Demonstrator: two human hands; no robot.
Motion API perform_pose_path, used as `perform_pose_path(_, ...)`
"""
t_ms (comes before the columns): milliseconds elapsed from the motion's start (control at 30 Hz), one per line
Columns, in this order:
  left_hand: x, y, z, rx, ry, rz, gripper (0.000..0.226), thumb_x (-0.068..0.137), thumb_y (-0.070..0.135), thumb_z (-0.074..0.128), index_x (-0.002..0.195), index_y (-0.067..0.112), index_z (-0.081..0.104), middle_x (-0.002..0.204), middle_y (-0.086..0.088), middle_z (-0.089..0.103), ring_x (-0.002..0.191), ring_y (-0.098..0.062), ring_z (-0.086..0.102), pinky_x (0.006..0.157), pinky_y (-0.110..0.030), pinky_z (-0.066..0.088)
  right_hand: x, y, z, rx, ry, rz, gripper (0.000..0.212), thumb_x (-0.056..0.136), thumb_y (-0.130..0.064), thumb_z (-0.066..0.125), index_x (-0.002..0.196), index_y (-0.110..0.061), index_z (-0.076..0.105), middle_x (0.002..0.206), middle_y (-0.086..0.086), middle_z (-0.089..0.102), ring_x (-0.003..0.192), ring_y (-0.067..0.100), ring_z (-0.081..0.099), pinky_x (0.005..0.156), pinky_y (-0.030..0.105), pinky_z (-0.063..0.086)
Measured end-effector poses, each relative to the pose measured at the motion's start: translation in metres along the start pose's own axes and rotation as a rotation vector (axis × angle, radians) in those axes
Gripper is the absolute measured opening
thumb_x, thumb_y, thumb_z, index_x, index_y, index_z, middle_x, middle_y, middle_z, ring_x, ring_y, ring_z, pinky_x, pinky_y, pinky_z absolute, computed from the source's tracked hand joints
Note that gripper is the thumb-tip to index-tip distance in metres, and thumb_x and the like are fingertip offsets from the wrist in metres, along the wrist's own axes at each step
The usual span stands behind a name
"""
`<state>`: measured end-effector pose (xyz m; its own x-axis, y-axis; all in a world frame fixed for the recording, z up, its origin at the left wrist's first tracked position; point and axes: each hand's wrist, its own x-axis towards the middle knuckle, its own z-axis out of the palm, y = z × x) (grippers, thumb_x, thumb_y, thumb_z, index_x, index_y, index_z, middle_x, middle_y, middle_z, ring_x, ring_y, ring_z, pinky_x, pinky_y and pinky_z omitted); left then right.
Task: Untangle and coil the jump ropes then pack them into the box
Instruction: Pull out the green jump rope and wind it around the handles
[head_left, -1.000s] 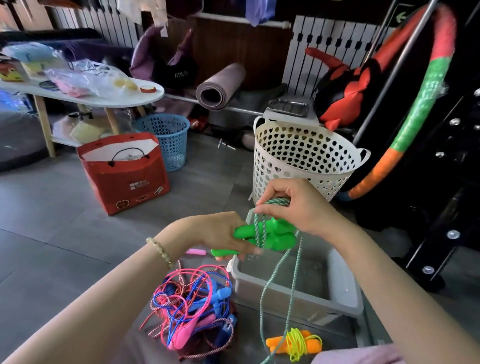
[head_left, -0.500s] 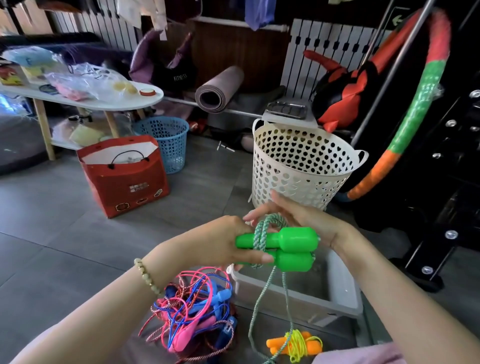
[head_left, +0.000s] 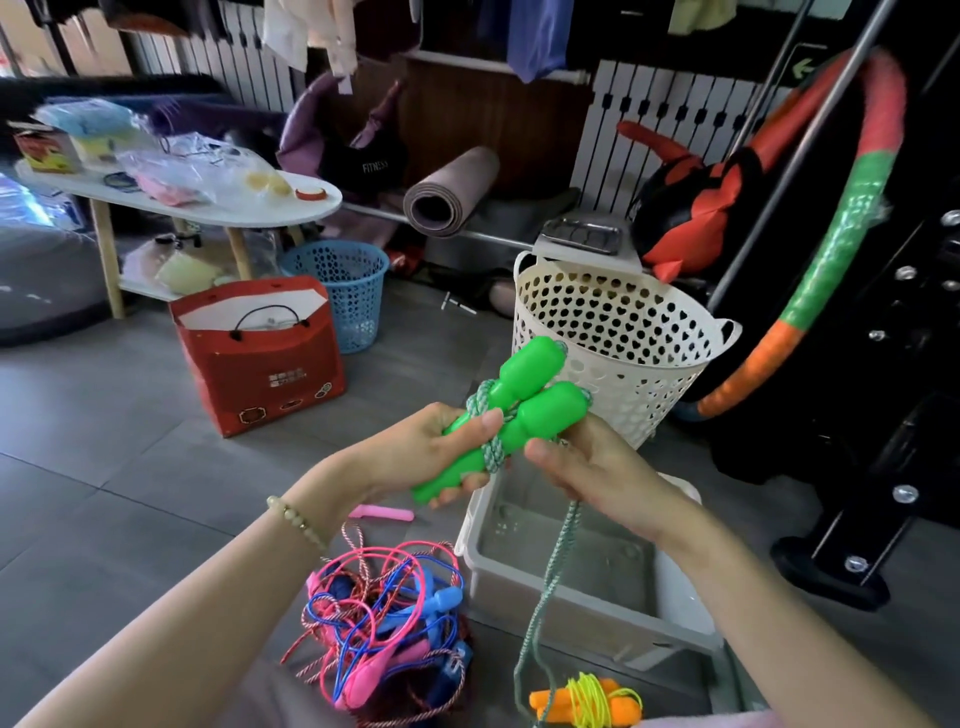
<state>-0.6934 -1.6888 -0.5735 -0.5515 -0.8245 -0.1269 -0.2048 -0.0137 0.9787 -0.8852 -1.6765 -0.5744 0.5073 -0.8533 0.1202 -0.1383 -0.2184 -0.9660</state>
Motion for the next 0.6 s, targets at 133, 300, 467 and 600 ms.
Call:
perform_pose_path(133, 0.002, -0.003, 0.005, -0.062, 0.067, -0.004, 0.04, 0.087, 0.047, 0.041, 0.067, 0.013, 0.05, 0.049, 0.002, 0.052, 0.032, -0.009, 0.04, 0.033, -0.015, 0.031, 0.004, 0.007, 0.009, -0.451, 0.126, -0.003, 0.035, 0.089, -0.056, 0.042, 0.108, -0.032, 0.059, 0.106, -0.017, 0.064, 0.102, -0.008, 0.056, 0.089, 0.015, 0.041)
perform_pose_path(300, 0.008, -0.007, 0.007, -0.112, 0.212, -0.029, 0.046, 0.09, 0.048, 0.046, 0.063, 0.011, 0.054, 0.053, -0.002, 0.052, 0.035, -0.01, 0.041, 0.036, -0.017, 0.034, 0.005, 0.007, 0.021, -0.781, 0.101, 0.051, 0.042, 0.095, -0.051, 0.029, 0.101, -0.015, 0.05, 0.092, 0.003, 0.062, 0.089, 0.022, 0.058, 0.078, 0.038, 0.043)
perform_pose_path(467, 0.016, -0.012, 0.007, -0.125, 0.401, -0.09, 0.045, 0.091, 0.05, 0.051, 0.071, 0.01, 0.056, 0.056, -0.003, 0.055, 0.038, -0.012, 0.044, 0.039, -0.019, 0.039, 0.007, 0.008, 0.029, -0.968, 0.172, 0.063, 0.036, 0.099, -0.038, 0.036, 0.129, -0.017, 0.035, 0.1, 0.008, 0.066, 0.091, 0.029, 0.062, 0.072, 0.039, 0.046)
perform_pose_path(600, 0.022, -0.016, 0.003, -0.129, 0.487, -0.113, 0.043, 0.09, 0.051, 0.054, 0.074, 0.01, 0.056, 0.053, 0.0, 0.056, 0.038, -0.012, 0.046, 0.037, -0.018, 0.039, 0.007, 0.011, 0.028, -1.315, 0.264, 0.043, 0.033, 0.101, -0.027, 0.034, 0.133, -0.019, 0.032, 0.098, 0.007, 0.069, 0.085, 0.028, 0.066, 0.059, 0.032, 0.039)
